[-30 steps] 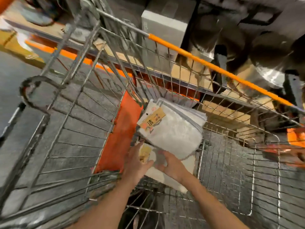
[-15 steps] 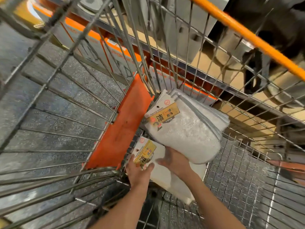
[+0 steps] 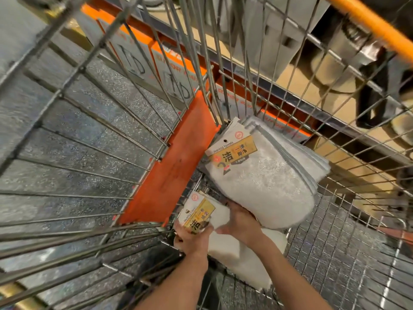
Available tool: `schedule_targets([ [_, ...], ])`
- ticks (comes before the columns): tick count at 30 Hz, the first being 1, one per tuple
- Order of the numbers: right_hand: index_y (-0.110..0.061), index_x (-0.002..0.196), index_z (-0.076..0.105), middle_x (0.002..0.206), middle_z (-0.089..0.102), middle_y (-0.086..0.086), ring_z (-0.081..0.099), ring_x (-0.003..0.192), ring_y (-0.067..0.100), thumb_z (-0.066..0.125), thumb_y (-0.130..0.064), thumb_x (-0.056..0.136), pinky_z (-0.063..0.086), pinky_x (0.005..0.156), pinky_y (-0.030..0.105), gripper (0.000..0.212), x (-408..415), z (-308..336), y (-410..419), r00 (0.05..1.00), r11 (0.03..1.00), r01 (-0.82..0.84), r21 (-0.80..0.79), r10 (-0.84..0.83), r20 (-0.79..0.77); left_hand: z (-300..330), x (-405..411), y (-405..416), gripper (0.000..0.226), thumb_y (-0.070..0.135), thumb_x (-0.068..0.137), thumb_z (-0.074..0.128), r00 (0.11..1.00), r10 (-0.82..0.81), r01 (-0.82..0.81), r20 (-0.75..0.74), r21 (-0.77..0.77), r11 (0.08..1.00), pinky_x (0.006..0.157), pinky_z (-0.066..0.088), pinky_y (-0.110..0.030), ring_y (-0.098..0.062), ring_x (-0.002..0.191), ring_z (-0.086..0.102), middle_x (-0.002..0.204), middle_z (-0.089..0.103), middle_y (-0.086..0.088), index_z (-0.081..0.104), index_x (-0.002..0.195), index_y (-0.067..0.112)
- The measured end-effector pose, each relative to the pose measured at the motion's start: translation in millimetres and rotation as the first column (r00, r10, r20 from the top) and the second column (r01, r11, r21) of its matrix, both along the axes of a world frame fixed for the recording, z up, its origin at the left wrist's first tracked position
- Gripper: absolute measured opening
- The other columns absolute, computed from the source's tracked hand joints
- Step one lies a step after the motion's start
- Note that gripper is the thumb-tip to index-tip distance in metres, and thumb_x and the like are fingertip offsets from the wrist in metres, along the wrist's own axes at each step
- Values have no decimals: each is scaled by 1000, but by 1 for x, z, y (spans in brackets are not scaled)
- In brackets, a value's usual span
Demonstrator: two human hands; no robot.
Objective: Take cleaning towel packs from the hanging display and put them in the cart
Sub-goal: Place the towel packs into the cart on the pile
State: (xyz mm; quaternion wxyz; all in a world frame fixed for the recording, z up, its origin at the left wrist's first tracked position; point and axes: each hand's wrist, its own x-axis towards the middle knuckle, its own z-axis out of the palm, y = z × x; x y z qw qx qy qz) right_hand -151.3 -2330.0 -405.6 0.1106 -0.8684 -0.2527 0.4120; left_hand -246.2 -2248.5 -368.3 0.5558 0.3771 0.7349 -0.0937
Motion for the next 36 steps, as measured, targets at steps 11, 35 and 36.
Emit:
schedule_targets([
  [11, -19, 142, 33, 134, 51, -6, 45, 126, 11, 82, -46, 61, 32, 96, 13, 98, 10, 5, 6, 961, 992, 129, -17, -129, -244, -4, 1, 2, 113, 8, 68, 81, 1000, 13, -12, 28, -34, 999, 97, 38, -45, -37, 121, 37, 139, 22, -18, 5, 146, 38],
  [35, -25, 126, 45, 117, 53, -11, 52, 113, 14, 80, -37, 69, 41, 94, 27, 68, 10, 118, 0, 918, 970, 233, 68, -197, -344, 80, 17, 3, 80, 13, 80, 68, 976, 200, -214, 84, 222, 951, 103, 37, -51, -42, 128, 36, 145, 29, -25, 26, 147, 23],
  [36, -28, 128, 43, 119, 51, -14, 50, 116, 13, 79, -43, 68, 39, 94, 27, 72, 12, 128, -1, 921, 968, 238, 76, -201, -333, 90, 21, 2, 81, 18, 80, 68, 978, 174, -197, 116, 230, 953, 104, 37, -51, -41, 130, 34, 148, 27, -23, 24, 148, 24],
])
